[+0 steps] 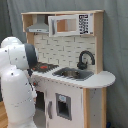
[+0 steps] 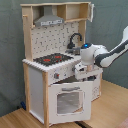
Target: Play with the kitchen
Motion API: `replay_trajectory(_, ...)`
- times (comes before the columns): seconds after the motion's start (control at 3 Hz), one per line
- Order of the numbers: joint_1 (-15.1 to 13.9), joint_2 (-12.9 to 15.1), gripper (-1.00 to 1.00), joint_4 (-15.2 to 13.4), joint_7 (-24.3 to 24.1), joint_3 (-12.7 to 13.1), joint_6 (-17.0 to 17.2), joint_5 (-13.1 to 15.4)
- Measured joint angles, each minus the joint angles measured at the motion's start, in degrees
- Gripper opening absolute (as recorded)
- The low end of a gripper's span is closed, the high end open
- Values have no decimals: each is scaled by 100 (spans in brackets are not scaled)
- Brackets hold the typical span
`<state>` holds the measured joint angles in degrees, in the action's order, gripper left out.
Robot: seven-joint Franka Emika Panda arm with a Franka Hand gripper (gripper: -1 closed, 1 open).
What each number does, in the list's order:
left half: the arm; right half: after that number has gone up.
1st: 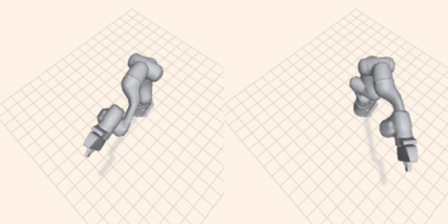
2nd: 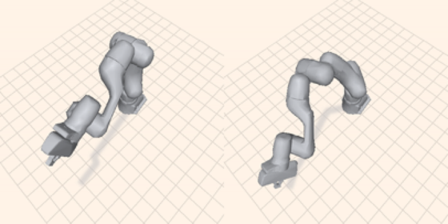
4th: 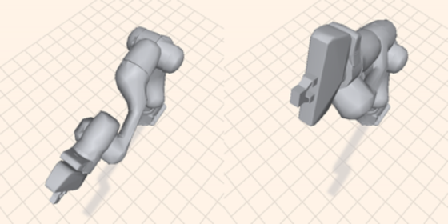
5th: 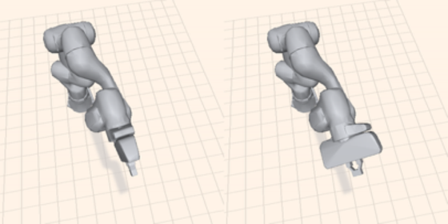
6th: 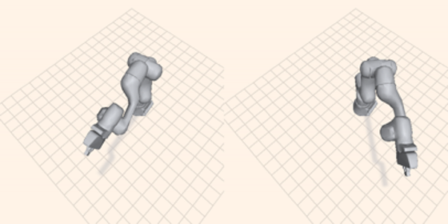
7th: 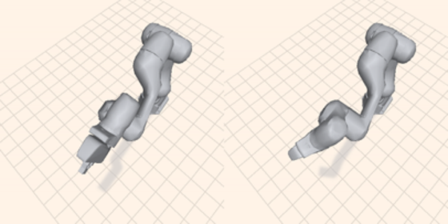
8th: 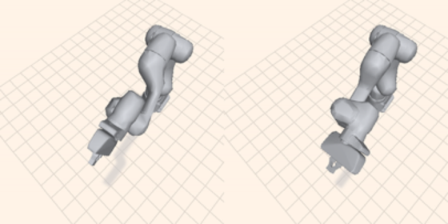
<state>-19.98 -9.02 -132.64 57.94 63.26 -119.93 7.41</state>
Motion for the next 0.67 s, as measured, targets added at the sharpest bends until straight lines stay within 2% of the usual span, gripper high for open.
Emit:
replay_trajectory(0.33, -3, 350, 100, 15, -132, 6, -185, 455)
replay_trajectory(0.67, 1, 597, 100, 42, -352, 40, -262, 788)
